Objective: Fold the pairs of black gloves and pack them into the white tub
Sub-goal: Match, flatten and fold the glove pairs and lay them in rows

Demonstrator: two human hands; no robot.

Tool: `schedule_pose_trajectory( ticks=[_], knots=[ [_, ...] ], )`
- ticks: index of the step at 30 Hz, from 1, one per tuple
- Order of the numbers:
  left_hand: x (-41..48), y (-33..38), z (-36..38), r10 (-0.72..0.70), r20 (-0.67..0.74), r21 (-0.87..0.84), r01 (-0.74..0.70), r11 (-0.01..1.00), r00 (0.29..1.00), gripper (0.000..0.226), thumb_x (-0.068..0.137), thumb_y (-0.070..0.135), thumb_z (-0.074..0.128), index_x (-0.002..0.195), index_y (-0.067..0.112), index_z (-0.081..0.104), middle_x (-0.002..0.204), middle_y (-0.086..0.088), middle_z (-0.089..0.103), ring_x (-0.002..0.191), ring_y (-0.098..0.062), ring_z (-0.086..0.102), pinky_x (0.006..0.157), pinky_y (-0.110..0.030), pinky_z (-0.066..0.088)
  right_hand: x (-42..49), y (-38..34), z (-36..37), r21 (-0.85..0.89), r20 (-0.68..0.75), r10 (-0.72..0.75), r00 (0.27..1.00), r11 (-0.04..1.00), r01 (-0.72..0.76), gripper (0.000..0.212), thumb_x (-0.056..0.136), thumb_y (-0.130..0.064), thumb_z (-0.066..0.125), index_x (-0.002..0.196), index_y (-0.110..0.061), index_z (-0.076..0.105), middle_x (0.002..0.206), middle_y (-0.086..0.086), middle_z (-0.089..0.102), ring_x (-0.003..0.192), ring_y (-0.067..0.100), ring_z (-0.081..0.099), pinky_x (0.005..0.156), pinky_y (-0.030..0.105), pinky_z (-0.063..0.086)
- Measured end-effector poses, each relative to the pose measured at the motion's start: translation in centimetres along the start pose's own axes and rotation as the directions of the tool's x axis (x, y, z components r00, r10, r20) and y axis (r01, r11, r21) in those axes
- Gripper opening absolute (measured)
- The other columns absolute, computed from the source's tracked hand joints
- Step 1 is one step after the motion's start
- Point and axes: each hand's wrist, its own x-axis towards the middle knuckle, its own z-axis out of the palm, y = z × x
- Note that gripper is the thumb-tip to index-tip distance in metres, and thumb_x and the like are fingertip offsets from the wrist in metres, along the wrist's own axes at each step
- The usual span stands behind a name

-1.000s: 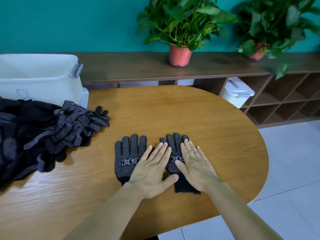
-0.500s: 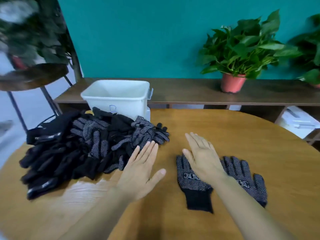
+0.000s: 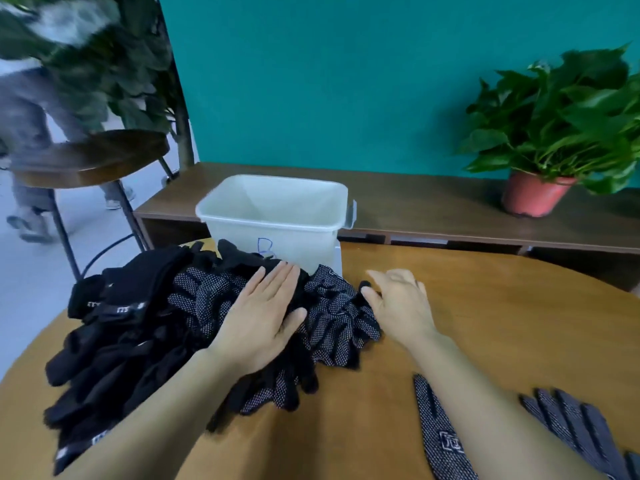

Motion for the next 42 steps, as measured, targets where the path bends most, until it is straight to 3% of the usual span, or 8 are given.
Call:
schedule_pose_trajectory(
  ticks=[8, 14, 18, 27, 32, 35, 39, 42],
  knots=[
    [2.1, -2.7, 2.8, 0.002, 0.046, 0.114, -0.007, 0.994, 0.999, 0.060, 0.104, 0.038, 0.026, 0.149, 0.001, 0.040, 0.152, -0.011, 0.044, 0.145, -0.022, 0.036, 0.120, -0.037, 0.012, 4.2, -0.9, 5.1, -0.075, 0.086, 0.054, 0.995, 0.996, -0.047, 0.044, 0.102, -0.046, 0.040, 0.139, -0.024, 0.051, 0.153, 0.002, 0.039, 0.149, 0.024, 0.005, 0.118, 0.049, 0.005],
    [1.1, -2.9, 3.4, -0.017, 0.055, 0.130, 0.009, 0.991, 0.998, 0.059, 0.102, 0.036, 0.028, 0.148, 0.001, 0.040, 0.153, -0.010, 0.044, 0.145, -0.021, 0.035, 0.120, -0.038, 0.012, 3.2, -0.6, 6.0, -0.018, -0.315, -0.166, 0.934, 0.985, 0.169, 0.012, 0.079, -0.010, 0.077, 0.088, -0.018, 0.077, 0.103, 0.002, 0.072, 0.125, 0.034, 0.051, 0.104, 0.041, 0.019],
    [0.7, -2.4, 2.1, -0.040, -0.002, 0.076, 0.040, 0.996, 0.999, 0.058, 0.105, 0.038, 0.027, 0.149, 0.002, 0.039, 0.155, -0.008, 0.040, 0.147, -0.020, 0.031, 0.123, -0.036, 0.008, 0.3, -1.3, 5.7, -0.151, -0.493, -0.370, 0.787, 0.928, 0.342, 0.018, 0.076, -0.010, 0.077, 0.090, -0.021, 0.076, 0.108, 0.005, 0.071, 0.117, 0.036, 0.055, 0.105, 0.050, 0.028],
    [0.7, -0.3, 2.0, -0.066, 0.012, 0.084, 0.065, 0.994, 0.998, 0.058, 0.097, 0.048, 0.036, 0.133, 0.010, 0.060, 0.127, 0.001, 0.068, 0.128, -0.022, 0.057, 0.113, -0.047, 0.016, -3.7, -1.0, 7.7, -0.283, -0.331, -0.560, 0.760, 0.827, 0.486, 0.031, 0.075, -0.012, 0.063, 0.102, -0.024, 0.072, 0.121, 0.006, 0.066, 0.122, 0.030, 0.046, 0.109, 0.048, 0.025],
    [1.1, -0.3, 2.7, -0.099, 0.006, 0.116, 0.098, 0.988, 0.995, 0.062, 0.087, 0.053, 0.040, 0.130, 0.014, 0.063, 0.123, 0.002, 0.070, 0.122, -0.021, 0.062, 0.108, -0.044, 0.016, -3.0, -2.4, 5.6, 0.142, -0.477, -0.175, 0.861, 0.952, 0.273, 0.031, 0.081, -0.028, 0.053, 0.101, -0.022, 0.075, 0.107, -0.007, 0.071, 0.113, 0.022, 0.050, 0.094, 0.040, 0.034],
    [1.1, -0.5, 2.8, -0.130, 0.019, 0.094, 0.128, 0.987, 0.991, 0.069, 0.087, 0.057, 0.038, 0.136, 0.014, 0.058, 0.130, 0.001, 0.066, 0.127, -0.021, 0.058, 0.109, -0.044, 0.013, -0.9, -3.6, 4.4, 0.291, -0.226, 0.057, 0.972, 0.957, 0.011, 0.040, 0.091, -0.047, 0.057, 0.121, -0.024, 0.068, 0.120, -0.010, 0.064, 0.125, 0.015, 0.035, 0.088, 0.031, 0.020],
    [1.2, 0.4, 1.9, -0.192, 0.050, -0.005, 0.192, 0.981, 0.980, 0.074, 0.093, 0.062, 0.040, 0.153, 0.018, 0.035, 0.150, 0.005, 0.048, 0.144, -0.014, 0.034, 0.114, -0.039, 0.003, 0.6, -3.8, 4.5, 0.537, 0.037, 0.102, 0.994, 0.837, -0.106, 0.023, 0.086, -0.038, 0.070, 0.108, -0.032, 0.073, 0.104, -0.016, 0.057, 0.131, 0.012, 0.035, 0.097, 0.028, 0.017],
    [1.9, 1.1, 0.1, -0.344, 0.028, -0.206, 0.342, 0.917, 0.938, 0.075, 0.091, 0.053, 0.063, 0.151, 0.017, 0.034, 0.147, 0.005, 0.049, 0.140, -0.014, 0.036, 0.108, -0.032, 0.012, 0.2, -3.8, 2.9, 0.770, 0.026, 0.154, 0.988, 0.627, -0.118, 0.012, 0.074, -0.034, 0.079, 0.082, -0.040, 0.074, 0.096, -0.015, 0.069, 0.109, 0.012, 0.061, 0.104, 0.036, 0.044]
  ],
)
